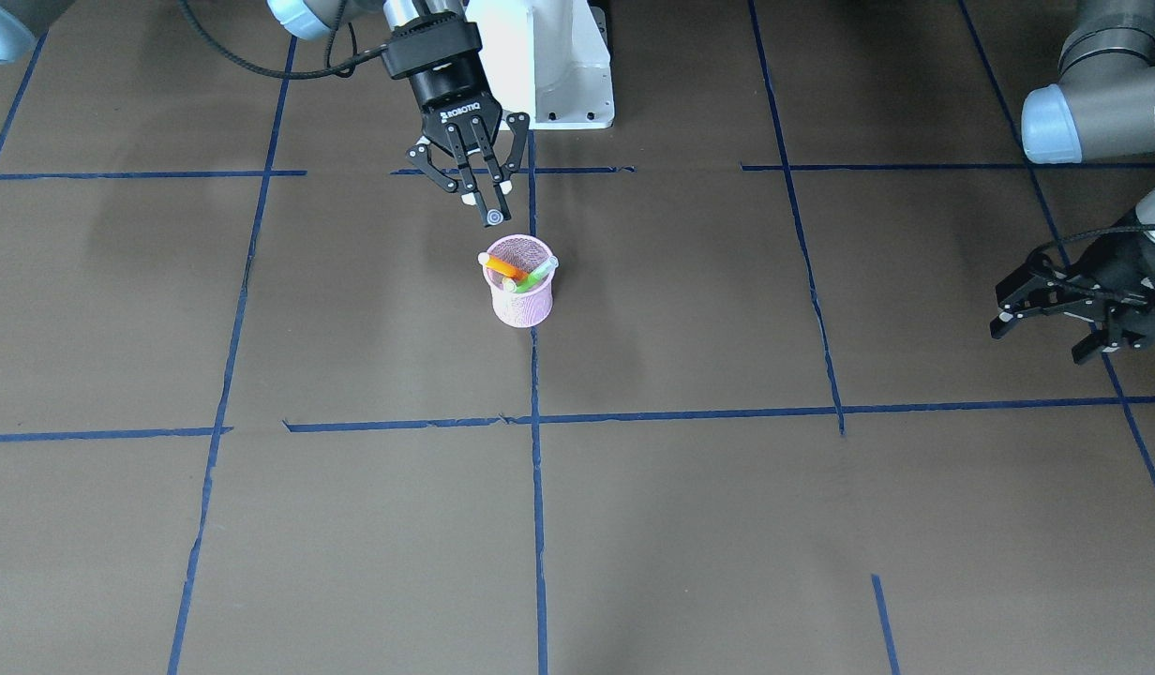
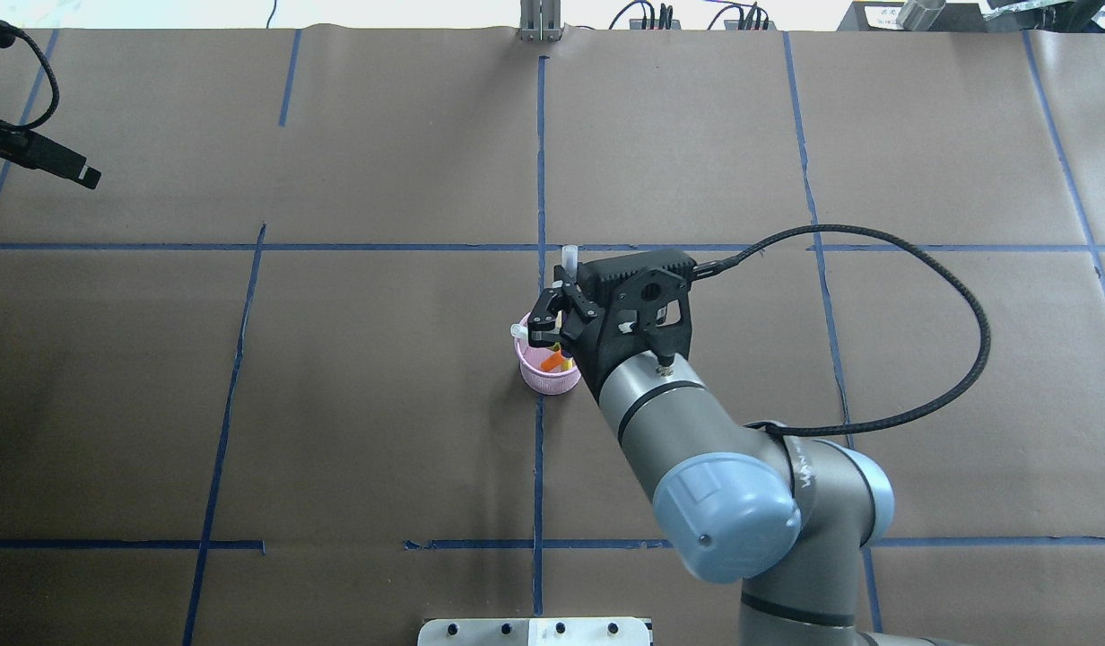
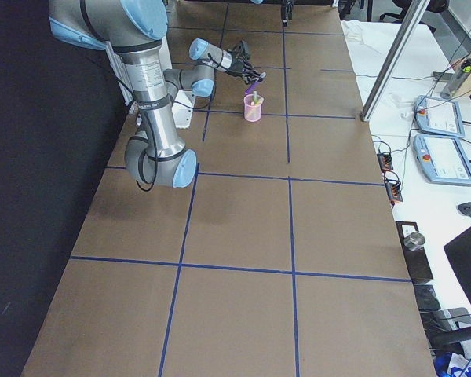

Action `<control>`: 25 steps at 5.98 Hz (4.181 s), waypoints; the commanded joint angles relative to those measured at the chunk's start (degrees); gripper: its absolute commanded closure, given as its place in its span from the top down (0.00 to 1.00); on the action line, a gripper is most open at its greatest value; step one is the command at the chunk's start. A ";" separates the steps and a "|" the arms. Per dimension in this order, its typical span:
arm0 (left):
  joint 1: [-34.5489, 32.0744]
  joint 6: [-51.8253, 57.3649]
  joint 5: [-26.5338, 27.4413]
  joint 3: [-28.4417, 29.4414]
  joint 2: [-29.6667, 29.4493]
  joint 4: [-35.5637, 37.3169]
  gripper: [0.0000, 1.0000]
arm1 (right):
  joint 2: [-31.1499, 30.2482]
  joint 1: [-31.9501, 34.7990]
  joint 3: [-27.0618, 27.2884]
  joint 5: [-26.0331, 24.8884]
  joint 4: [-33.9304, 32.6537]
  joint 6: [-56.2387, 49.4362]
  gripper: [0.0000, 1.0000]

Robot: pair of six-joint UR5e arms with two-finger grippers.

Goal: Collect pens into pen holder
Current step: 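Lower the purple marker into the cup and open the right gripper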

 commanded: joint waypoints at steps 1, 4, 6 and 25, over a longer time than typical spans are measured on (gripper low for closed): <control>-0.28 0.90 0.11 0.16 0.95 0.29 1.00 | 0.76 -0.52 -2.07 -1.66 0.21 -2.41 0.00; -0.28 0.99 0.37 0.77 0.95 0.29 1.00 | 0.41 -0.08 -6.11 -0.26 12.06 -4.97 0.00; -0.19 0.99 0.55 1.12 0.95 0.29 1.00 | 0.06 -0.17 -7.26 0.36 12.16 -5.67 0.00; -0.45 2.03 0.46 2.18 0.86 0.63 1.00 | 0.60 12.27 -2.03 26.30 6.52 -7.00 1.00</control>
